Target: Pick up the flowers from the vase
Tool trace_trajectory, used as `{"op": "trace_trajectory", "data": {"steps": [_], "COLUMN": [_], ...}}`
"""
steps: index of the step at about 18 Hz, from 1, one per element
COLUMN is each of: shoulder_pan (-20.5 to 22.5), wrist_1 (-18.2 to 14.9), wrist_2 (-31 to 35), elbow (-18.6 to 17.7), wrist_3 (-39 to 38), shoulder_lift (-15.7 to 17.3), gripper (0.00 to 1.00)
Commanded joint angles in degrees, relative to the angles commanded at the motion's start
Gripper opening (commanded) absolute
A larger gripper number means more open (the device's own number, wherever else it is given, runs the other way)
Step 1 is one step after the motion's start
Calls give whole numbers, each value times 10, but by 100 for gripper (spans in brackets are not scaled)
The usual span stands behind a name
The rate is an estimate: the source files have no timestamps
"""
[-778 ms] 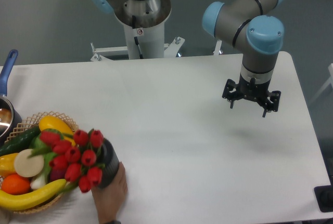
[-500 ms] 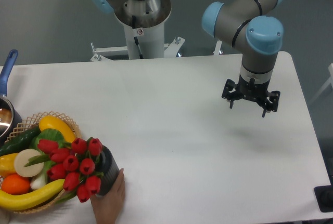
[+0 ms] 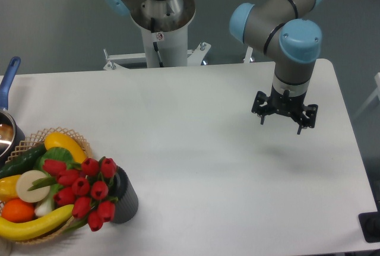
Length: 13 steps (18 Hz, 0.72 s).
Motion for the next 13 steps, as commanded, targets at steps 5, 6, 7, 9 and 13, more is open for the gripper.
{"op": "trace_trajectory", "data": {"steps": [5, 6, 7, 9, 13], "shoulder_pan": [-10, -14, -26, -53, -104], "wrist_1": [36, 44, 53, 54, 55], "wrist_2": [-143, -183, -210, -218, -240], "elbow": [-20, -23, -25, -22, -22], "wrist_3": [1, 2, 2, 2, 0], "shoulder_lift": [21, 28, 32, 35, 34], "gripper": [100, 100, 100, 100, 100]}}
